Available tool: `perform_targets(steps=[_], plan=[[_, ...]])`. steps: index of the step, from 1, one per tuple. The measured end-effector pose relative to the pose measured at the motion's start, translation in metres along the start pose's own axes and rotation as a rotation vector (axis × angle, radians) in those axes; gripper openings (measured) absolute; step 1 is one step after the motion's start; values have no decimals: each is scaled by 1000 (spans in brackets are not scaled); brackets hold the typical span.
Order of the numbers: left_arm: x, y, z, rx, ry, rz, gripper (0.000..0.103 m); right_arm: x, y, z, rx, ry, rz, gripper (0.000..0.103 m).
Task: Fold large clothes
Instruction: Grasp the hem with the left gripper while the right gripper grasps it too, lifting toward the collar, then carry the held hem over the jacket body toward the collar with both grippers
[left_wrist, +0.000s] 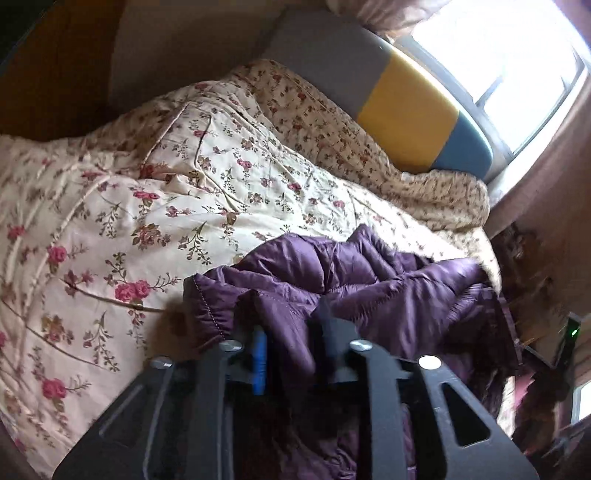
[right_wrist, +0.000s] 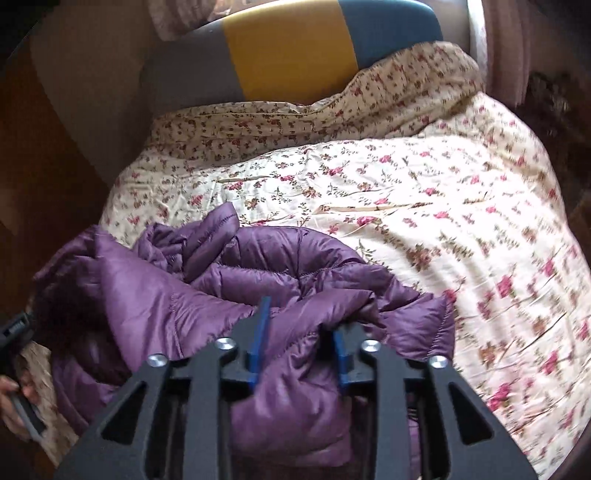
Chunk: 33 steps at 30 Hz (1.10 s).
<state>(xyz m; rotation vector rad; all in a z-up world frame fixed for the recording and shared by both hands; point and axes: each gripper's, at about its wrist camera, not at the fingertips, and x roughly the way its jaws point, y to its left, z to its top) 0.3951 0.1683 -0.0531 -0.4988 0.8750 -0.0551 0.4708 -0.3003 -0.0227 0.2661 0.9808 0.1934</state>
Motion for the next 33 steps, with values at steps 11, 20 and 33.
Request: perform_targets(steps=[11, 20, 33], plan=[[-36, 30, -12, -87, -66, -27, 74, -51, 7, 6, 45, -97, 54, 101], [-26, 50, -83, -122, 38, -131, 74, -32, -31, -68, 53, 18, -68, 101], [-27, 44, -105, -108, 64, -204, 18, -29, -22, -101, -22, 58, -60, 23]])
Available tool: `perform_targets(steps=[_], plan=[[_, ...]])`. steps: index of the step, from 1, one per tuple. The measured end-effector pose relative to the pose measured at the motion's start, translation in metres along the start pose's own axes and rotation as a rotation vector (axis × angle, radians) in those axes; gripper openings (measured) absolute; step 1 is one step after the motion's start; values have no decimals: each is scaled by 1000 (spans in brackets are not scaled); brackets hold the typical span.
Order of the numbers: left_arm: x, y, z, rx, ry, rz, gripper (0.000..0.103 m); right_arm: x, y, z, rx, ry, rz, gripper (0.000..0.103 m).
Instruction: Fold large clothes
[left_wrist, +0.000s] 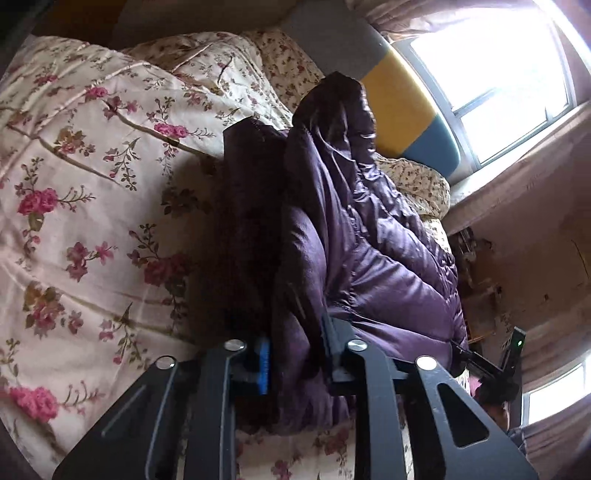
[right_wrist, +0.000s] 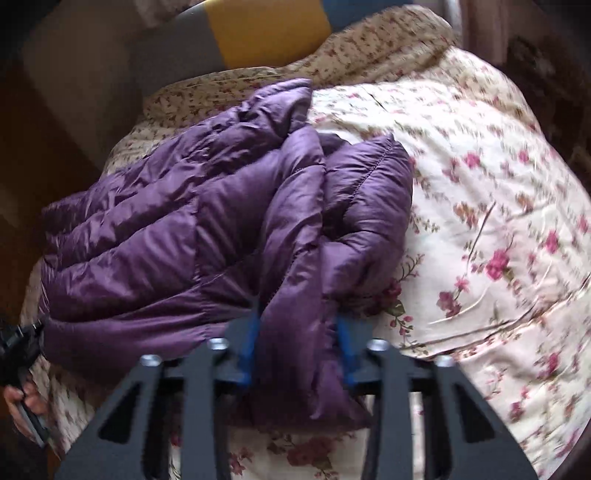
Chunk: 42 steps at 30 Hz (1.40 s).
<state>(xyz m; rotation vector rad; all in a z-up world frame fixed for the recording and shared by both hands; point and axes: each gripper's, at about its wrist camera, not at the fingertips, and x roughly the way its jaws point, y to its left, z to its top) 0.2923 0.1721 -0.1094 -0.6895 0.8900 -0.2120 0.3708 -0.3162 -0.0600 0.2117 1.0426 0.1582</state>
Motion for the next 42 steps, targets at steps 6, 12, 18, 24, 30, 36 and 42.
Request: perform_targets(steps=[6, 12, 18, 24, 30, 36, 42], plan=[[-17, -3, -17, 36, 14, 10, 16, -25, 17, -23, -91, 5, -46, 17], [-47, 4, -52, 58, 29, 8, 16, -47, 29, -65, -148, 29, -63, 17], [-82, 8, -98, 74, 30, 2, 16, -71, 45, -115, -209, 46, -96, 16], [-114, 13, -138, 80, 20, -4, 16, -96, 61, -167, -280, 51, -135, 16], [-142, 19, -176, 77, 15, 1, 16, -117, 70, -211, -341, 64, -159, 16], [-160, 17, -196, 94, 36, 30, 19, -130, 75, -236, -394, 70, -199, 27], [-181, 13, -176, 88, -37, 64, 57, -144, 76, -225, -385, 38, -177, 62]])
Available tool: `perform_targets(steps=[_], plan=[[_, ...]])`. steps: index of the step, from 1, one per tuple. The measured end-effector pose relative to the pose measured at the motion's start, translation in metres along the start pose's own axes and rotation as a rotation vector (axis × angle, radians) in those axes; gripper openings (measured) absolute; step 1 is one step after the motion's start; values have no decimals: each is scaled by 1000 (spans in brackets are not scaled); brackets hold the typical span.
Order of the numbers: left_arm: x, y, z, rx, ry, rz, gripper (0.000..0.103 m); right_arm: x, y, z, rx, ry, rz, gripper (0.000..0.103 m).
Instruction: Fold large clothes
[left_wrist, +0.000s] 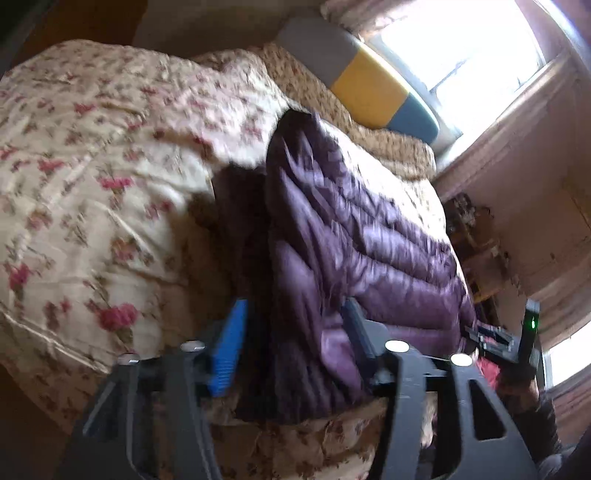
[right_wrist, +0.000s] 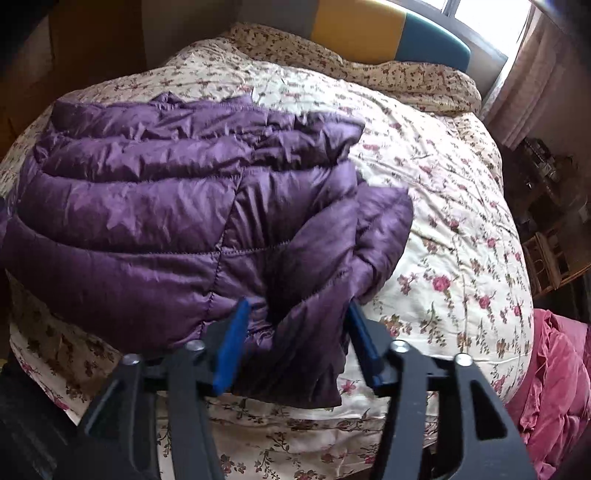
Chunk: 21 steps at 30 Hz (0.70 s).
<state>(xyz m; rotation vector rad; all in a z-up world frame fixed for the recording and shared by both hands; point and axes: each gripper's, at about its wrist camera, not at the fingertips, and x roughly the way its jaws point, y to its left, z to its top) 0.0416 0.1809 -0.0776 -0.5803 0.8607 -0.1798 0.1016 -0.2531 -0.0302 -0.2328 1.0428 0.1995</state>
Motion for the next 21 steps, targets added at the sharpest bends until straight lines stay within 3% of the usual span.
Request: perform_targets(steps=[4, 7, 17, 18, 19, 20, 21], plan=[[0, -3, 27, 1, -43, -11, 57, -8, -9, 23, 61, -48, 30, 71], [9, -7, 43, -1, -46, -7, 57, -1, -16, 47, 111, -68, 37, 71], [61, -12, 93, -63, 9, -11, 56, 72, -46, 115, 332, -21, 109, 70], [64, -13, 96, -62, 11, -6, 50, 76, -48, 116, 341, -17, 122, 67], [67, -14, 100, -56, 16, 8, 44, 81, -48, 119, 346, -11, 132, 52], [71, -16, 103, -43, 27, 21, 30, 84, -47, 121, 343, -4, 136, 34], [73, -18, 105, -24, 32, 43, 15, 85, -44, 122, 333, -5, 130, 27]])
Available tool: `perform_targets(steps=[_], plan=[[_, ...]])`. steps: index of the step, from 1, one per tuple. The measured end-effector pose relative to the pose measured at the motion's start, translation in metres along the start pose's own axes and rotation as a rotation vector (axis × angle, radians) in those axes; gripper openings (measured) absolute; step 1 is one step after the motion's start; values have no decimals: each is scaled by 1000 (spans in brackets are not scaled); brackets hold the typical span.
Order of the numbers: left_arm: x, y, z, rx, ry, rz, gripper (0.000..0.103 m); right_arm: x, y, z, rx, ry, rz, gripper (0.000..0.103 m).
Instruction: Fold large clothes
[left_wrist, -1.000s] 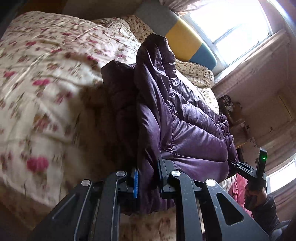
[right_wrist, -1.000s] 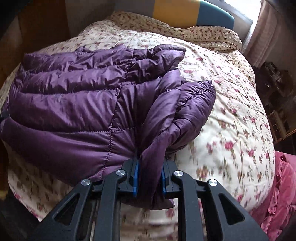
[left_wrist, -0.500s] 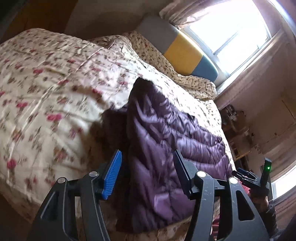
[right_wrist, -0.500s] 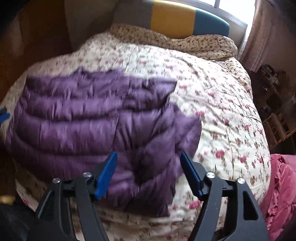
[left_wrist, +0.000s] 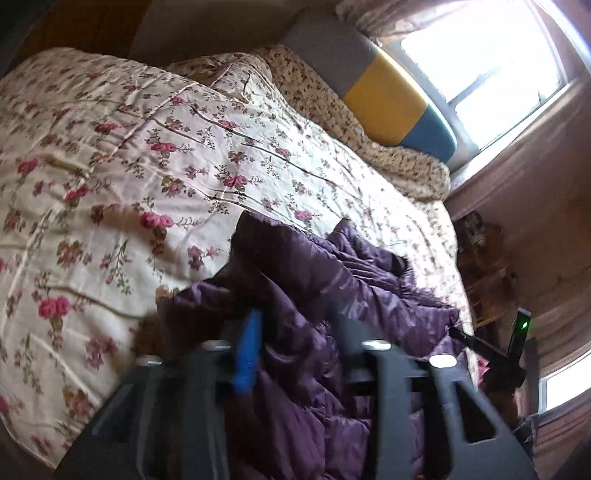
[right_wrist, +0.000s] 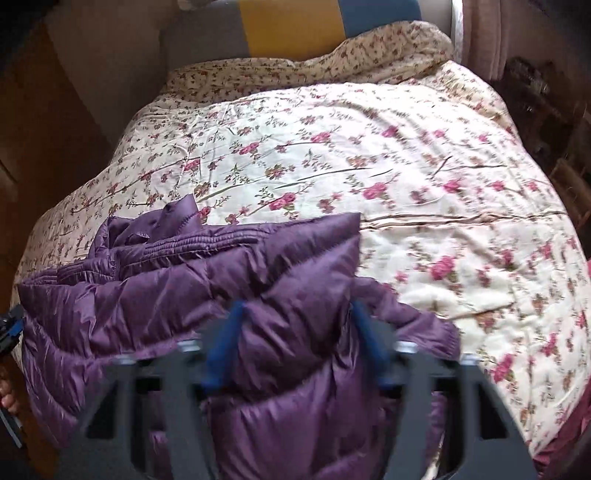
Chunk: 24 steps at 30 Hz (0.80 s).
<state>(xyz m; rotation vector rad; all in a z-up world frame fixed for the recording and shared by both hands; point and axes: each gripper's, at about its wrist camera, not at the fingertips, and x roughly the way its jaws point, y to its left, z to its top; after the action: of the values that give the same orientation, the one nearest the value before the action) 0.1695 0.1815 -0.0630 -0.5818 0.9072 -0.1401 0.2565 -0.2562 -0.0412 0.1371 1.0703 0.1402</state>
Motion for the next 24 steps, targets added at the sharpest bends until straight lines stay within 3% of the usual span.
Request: perform_targets(steps=[2, 4, 11, 24], plan=[[2, -3, 2, 40, -7, 49, 5, -1, 5, 0, -42, -24, -28, 9], [2, -4, 5, 63, -24, 88, 3, -6, 9, -1, -68, -65, -66, 6], [14, -10, 12, 102, -73, 192, 1, -16, 18, 5, -91, -189, -182, 5], [66, -21, 10, 230, -91, 383, 1, 32, 18, 8, -97, -178, -319, 5]])
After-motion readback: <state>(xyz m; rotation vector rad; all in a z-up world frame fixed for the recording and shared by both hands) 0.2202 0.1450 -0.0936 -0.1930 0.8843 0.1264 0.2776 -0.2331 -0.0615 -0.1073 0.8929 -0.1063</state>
